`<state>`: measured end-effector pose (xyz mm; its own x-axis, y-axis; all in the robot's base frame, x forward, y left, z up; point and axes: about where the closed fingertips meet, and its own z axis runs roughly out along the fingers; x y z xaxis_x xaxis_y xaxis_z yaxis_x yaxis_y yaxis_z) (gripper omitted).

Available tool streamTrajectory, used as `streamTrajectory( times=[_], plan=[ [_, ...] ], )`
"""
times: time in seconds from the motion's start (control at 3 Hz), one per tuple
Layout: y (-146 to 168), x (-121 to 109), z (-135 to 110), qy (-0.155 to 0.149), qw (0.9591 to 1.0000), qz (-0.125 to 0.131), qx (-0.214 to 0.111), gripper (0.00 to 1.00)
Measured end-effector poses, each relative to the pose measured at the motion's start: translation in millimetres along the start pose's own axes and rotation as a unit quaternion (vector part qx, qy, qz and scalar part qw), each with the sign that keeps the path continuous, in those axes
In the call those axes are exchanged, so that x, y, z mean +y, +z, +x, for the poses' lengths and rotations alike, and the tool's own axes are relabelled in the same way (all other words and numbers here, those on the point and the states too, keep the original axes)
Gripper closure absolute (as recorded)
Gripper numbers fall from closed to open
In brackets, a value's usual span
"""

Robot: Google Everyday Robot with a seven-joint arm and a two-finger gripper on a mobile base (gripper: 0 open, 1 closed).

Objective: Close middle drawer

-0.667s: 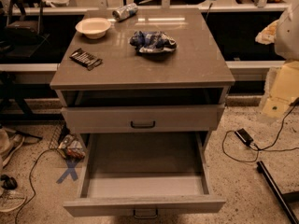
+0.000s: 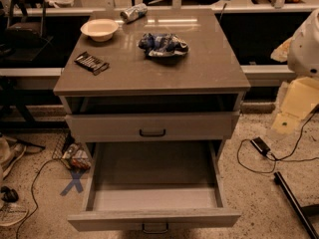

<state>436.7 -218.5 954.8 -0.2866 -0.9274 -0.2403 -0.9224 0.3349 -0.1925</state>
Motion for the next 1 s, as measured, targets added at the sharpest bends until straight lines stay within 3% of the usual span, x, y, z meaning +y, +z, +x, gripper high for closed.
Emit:
streamTrajectory(
  times=[0.33,0.67,1.0],
  plan=[
    [52,21,11,0.085,0.9952,-0.044,-0.021,0.0],
    [123,53,20,0.179,0.9792,-0.089,-0.033,0.0],
    [137,65,26,0.188,0.977,-0.097,-0.023,0.0]
  ],
)
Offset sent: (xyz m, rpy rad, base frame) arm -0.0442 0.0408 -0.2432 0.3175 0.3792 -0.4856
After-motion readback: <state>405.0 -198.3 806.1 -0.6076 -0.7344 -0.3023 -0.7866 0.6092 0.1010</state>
